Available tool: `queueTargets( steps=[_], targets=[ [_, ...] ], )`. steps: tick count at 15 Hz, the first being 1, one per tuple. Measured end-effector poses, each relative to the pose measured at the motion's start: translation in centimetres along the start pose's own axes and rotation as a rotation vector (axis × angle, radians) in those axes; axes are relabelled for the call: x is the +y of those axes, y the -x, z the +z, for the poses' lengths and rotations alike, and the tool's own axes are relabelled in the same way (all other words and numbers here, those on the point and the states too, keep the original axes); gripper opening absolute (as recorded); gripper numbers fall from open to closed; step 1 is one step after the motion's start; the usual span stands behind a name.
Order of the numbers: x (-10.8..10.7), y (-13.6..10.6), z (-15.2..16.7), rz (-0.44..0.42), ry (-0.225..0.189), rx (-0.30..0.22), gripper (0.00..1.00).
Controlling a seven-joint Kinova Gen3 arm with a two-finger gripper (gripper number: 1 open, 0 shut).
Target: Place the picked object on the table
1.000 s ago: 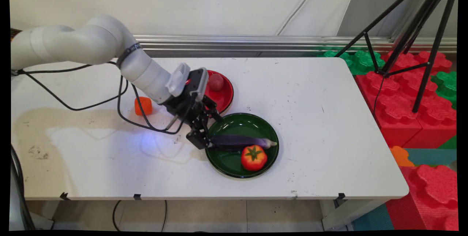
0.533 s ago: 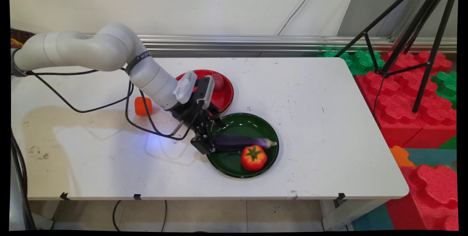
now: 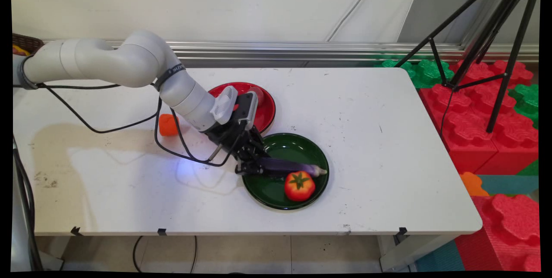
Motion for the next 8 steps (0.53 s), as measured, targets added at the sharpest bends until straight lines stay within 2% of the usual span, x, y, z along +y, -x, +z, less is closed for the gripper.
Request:
queueTargets(
  steps=[8],
  targets=[
    [-0.11,-0.07,-0.91,-0.031,-0.014,0.013,0.00]
  ],
)
